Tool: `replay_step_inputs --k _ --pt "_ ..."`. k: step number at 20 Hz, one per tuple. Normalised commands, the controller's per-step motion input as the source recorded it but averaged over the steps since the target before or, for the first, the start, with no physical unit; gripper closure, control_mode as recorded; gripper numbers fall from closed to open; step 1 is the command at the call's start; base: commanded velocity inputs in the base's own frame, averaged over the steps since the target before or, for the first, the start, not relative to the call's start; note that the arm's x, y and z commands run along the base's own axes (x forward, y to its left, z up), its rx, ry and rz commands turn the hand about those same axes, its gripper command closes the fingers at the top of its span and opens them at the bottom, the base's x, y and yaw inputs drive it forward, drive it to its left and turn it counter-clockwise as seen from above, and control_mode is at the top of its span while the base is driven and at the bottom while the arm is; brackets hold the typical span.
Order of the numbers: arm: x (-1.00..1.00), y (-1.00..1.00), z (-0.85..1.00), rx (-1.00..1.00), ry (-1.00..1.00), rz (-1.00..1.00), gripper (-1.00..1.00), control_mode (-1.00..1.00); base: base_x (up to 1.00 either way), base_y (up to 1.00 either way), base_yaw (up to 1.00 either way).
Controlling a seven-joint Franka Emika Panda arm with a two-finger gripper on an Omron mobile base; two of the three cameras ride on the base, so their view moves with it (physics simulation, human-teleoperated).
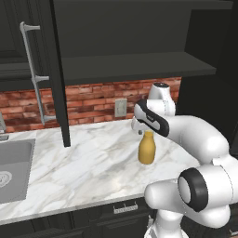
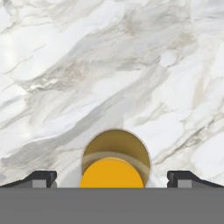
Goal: There is a tray on the dining counter. Grab the cup, mug, and pitcher and place them on the tray. The pitcher may be placed next to the tray if it cannot fit the tray.
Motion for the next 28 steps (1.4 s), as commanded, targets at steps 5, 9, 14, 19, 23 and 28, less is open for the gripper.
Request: replay_step_inputs --k 5,9,14,19,23,28 --pt "0.0 0.0 -0.09 0.0 0.0 0.0 -1.0 -1.0 0.0 0.0 0.0" --pt "0.0 0.0 0.0 0.0 0.0 0.0 -1.0 -1.0 0.0 0.0 0.0" --pt "0.0 0.0 0.0 0.0 0.0 0.0 -1.0 -1.0 0.0 0.0 0.0" --pt "0.0 0.0 0.0 0.0 0.0 0.0 -1.0 -1.0 0.0 0.0 0.0" --pt "0.0 0.0 0.0 0.0 0.0 0.0 1.0 -1.0 0.0 0.0 0.0" --pt "0.0 0.0 0.0 0.0 0.0 0.0 1.0 -1.0 0.0 0.0 0.0"
